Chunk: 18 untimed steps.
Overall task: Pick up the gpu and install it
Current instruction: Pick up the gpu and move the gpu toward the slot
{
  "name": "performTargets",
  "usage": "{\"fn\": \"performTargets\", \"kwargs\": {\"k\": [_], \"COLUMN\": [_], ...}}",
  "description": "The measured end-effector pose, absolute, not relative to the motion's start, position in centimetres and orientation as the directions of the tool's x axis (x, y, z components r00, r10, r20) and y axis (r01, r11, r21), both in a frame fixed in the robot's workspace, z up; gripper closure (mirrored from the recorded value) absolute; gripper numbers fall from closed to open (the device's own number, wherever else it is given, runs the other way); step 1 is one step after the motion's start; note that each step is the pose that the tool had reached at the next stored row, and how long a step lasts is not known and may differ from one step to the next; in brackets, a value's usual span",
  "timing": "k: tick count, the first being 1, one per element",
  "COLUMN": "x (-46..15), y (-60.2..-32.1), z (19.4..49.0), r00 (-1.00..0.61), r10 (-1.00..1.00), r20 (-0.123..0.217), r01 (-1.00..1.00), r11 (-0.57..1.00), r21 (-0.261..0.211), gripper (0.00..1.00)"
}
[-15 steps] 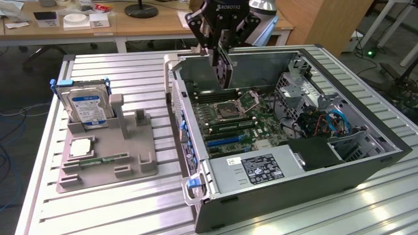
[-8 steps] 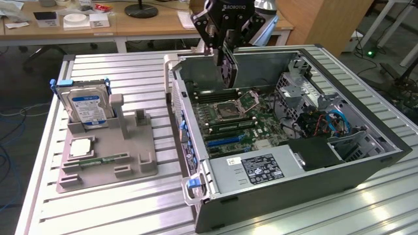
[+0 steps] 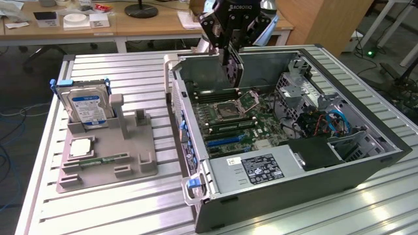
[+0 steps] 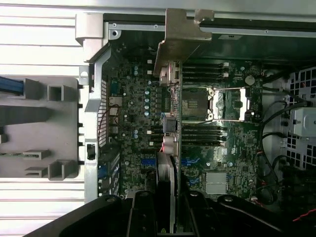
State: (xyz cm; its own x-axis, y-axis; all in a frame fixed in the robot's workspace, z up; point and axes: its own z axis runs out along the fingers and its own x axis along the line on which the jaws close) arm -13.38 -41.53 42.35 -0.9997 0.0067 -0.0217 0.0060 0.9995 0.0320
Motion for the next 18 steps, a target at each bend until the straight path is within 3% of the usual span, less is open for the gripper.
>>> {"fn": "performTargets", "kwargs": {"k": [18], "x": [-10.7], "y": [-41.5], "z": [42.4], "r00": [-1.000], "r10": [0.007], "r20": [-0.022], "r01": [0.006], "r11": [0.999], "r21": [0.032], "gripper": [0.73]}}
